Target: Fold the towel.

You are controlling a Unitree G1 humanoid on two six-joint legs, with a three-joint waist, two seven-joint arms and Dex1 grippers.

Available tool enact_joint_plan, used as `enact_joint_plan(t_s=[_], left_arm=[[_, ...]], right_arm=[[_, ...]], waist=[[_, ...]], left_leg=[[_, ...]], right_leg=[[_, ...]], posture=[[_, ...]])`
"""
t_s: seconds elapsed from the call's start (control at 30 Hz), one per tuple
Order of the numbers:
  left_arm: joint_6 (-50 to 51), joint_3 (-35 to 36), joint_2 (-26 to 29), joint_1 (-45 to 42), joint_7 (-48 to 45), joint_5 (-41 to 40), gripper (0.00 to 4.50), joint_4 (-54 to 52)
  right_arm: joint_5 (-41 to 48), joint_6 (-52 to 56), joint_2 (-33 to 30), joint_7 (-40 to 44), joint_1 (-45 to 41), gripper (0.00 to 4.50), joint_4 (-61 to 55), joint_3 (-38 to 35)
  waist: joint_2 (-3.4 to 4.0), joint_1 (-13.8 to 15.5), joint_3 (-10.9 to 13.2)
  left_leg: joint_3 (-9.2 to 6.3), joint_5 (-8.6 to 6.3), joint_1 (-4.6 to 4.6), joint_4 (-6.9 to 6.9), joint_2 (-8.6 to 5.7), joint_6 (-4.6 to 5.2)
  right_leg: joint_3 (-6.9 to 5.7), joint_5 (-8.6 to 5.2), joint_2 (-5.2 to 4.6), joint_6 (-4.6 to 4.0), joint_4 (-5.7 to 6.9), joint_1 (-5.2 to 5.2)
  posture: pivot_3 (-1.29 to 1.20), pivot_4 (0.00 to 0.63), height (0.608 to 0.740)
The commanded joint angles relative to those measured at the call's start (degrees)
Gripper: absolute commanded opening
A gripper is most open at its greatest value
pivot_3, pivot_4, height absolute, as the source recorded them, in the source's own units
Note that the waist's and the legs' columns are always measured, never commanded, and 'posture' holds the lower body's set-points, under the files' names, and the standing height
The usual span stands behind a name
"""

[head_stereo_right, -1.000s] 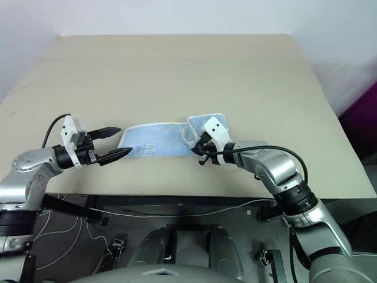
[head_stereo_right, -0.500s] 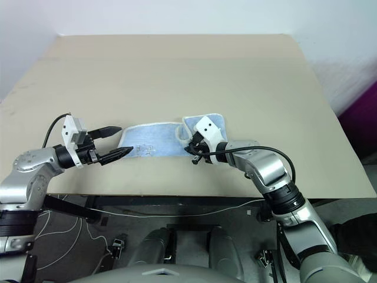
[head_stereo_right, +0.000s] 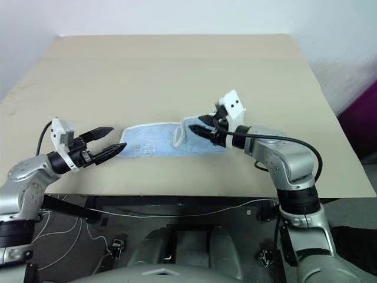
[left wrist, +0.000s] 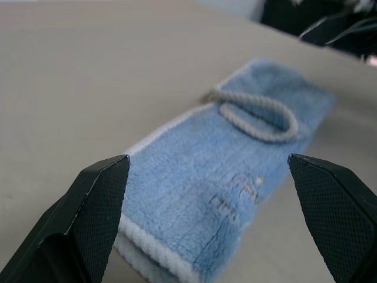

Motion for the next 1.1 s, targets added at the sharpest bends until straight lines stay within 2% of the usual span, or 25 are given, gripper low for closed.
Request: enact_joint_plan(t_s=[0.03, 0.1, 0.13, 0.27, 0.4, 0.57, 0.77, 0.97, 1.1], left_arm=[[4.3, 4.5, -1.5, 1.4, 5.1, -5.5, 4.50, -4.8], [7.1, 6.2, -3.0, 3.3, 8.3, -8.5, 4.50, -7.3], [8.0, 6.8, -3.5, 4.0, 9.4, -9.5, 4.50, -8.2], [12.2, 10.4, -7.3, 8.3, 17.9, -15.2, 4.50, -13.2], [13.7, 12.1, -10.7, 13.2, 23.9, -19.0, 4.50, -18.9], [14.8, 12.5, -13.4, 18.4, 30.7, -22.2, 4.50, -23.8], [18.1, 10.6, -18.6, 23.6, 43.6, -29.5, 4.50, -28.6], [18.3, 8.8, -23.8, 23.0, 56.1, -42.9, 4.50, -28.5], [18.1, 5.1, -26.0, 18.9, 64.0, -46.1, 4.50, -25.2]], right_arm=[[-3.4, -7.1, 3.0, 1.3, -1.3, 0.94, 6.7, 2.2], [-5.8, -11.6, 5.3, 2.1, -1.7, 0.21, 13.2, 3.5], [-6.7, -13.1, 6.0, 2.5, -1.9, 0.02, 15.6, 3.9], [-12.7, -20.0, 7.0, 4.5, -0.5, 0.02, 24.4, 7.9], [-15.5, -24.3, 7.3, 6.8, 0.9, 0.02, 26.7, 9.6], [-14.4, -26.5, 7.1, 9.5, 2.1, 0.02, 21.2, 8.3], [-8.2, -24.0, 3.9, 12.0, -0.2, 0.02, 11.3, 1.1], [-7.9, -24.0, 1.5, 12.9, -2.6, 0.02, 10.6, -1.1], [-8.3, -24.5, 1.2, 13.2, -2.8, 0.02, 10.8, -1.2]], waist=[[0.00, 0.0, 0.0], [0.00, -0.1, 0.0], [0.01, -0.1, 0.0], [0.00, -0.1, 0.0], [-0.04, 0.0, 0.0], [-0.07, 0.0, -0.1], [-0.05, 0.2, 0.0], [-0.07, 0.3, 0.0], [-0.07, 0.4, -0.1]], left_leg=[[0.00, 0.00, 0.00, 0.00, 0.00, 0.00], [0.01, 0.00, 0.00, 0.02, -0.01, 0.00], [0.01, 0.00, 0.00, 0.01, -0.01, 0.00], [0.02, 0.00, 0.00, 0.02, -0.01, 0.00], [0.00, 0.00, 0.03, 0.03, -0.01, -0.01], [-0.01, 0.00, 0.09, 0.02, 0.00, -0.02], [-0.02, -0.01, 0.07, 0.02, -0.01, -0.02], [-0.04, -0.01, 0.07, 0.04, -0.02, -0.02], [-0.03, 0.00, 0.07, 0.05, -0.03, -0.02]], right_leg=[[0.00, 0.00, 0.00, 0.00, 0.00, 0.00], [0.00, 0.00, 0.00, 0.00, 0.01, 0.01], [0.00, 0.00, 0.01, 0.00, 0.01, 0.01], [0.00, 0.00, 0.02, 0.00, 0.02, 0.00], [-0.01, 0.00, 0.03, 0.00, 0.02, 0.04], [-0.01, 0.00, 0.04, 0.00, 0.01, 0.10], [0.00, 0.00, 0.02, -0.01, -0.01, 0.10], [-0.04, 0.00, 0.00, -0.01, -0.07, 0.17], [-0.04, 0.00, 0.01, -0.01, -0.06, 0.17]], posture=[[0.00, 0.150, 0.740], [0.00, 0.150, 0.740], [0.00, 0.150, 0.740], [0.00, 0.150, 0.740], [0.00, 0.150, 0.740], [0.00, 0.150, 0.740], [0.00, 0.150, 0.740], [0.00, 0.150, 0.740], [0.00, 0.150, 0.740]])
